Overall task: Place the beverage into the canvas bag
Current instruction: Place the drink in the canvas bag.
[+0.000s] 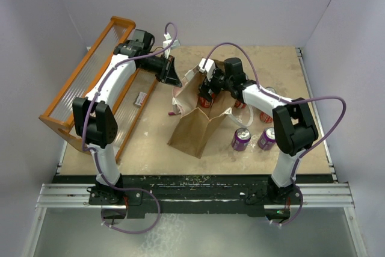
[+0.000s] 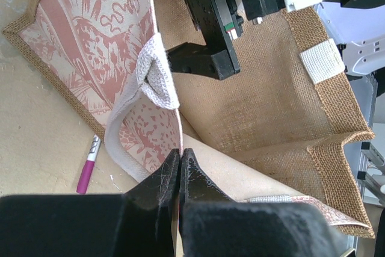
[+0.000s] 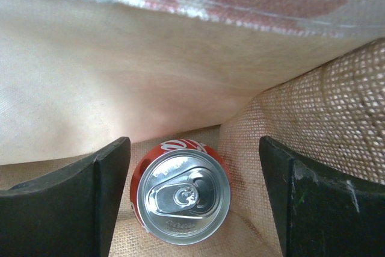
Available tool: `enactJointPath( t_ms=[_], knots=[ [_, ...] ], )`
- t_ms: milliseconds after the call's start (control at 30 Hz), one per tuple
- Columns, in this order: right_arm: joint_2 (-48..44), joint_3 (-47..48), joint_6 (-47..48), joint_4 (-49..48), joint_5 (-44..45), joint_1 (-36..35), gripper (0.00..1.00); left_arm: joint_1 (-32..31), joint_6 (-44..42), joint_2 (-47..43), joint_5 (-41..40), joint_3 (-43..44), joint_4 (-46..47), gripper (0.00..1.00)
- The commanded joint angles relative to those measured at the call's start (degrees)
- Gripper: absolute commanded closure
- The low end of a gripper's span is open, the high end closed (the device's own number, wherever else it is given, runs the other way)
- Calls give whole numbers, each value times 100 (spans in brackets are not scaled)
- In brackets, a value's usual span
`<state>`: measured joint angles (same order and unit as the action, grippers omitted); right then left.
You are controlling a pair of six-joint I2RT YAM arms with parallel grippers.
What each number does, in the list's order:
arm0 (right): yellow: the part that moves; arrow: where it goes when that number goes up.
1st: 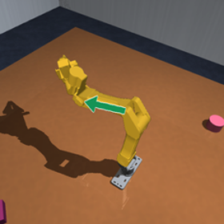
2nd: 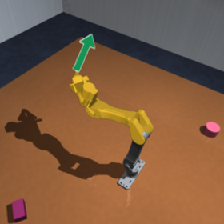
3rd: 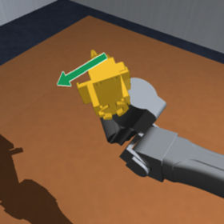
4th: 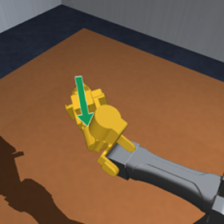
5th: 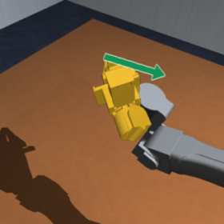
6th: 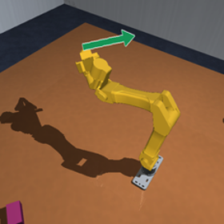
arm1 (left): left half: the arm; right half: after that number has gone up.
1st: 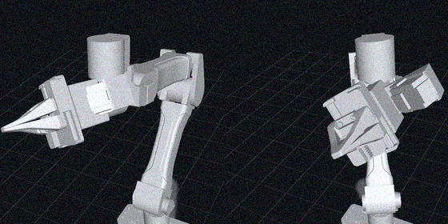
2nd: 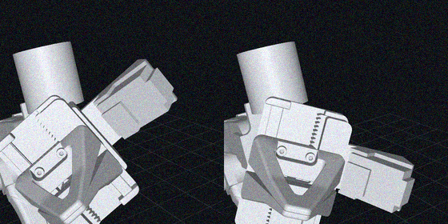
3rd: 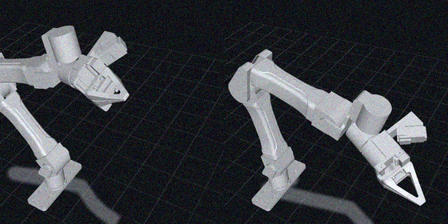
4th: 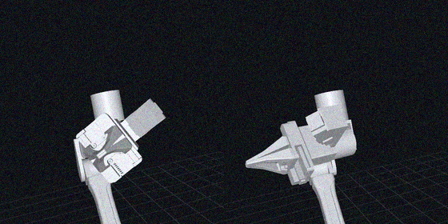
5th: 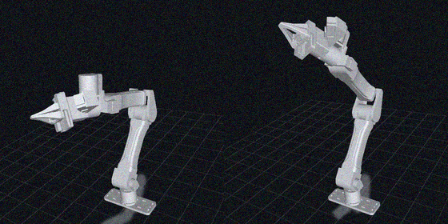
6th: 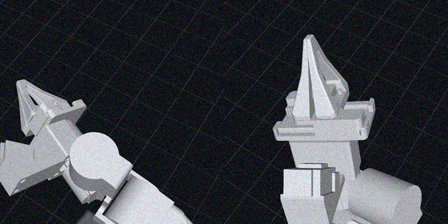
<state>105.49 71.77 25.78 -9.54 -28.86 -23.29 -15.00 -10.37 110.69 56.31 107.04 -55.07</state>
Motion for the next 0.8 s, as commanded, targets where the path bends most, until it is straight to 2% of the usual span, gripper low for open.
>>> enactJointPath(
  t_ms=[0, 233, 467, 767],
  knots=[
    [47, 400, 106, 361, 312, 88, 13, 20, -220, -27, -15, 125, -144, 100],
    [57, 388, 308, 782, 460, 88, 11, 21, -246, -100, -25, 76, -145, 100],
    [117, 430, 406, 1208, 462, 88, 20, 22, -248, -142, -28, 45, -145, 100],
    [116, 415, 389, 1080, 440, 88, 36, 9, -255, -160, -46, 38, -132, 100]
  ],
)
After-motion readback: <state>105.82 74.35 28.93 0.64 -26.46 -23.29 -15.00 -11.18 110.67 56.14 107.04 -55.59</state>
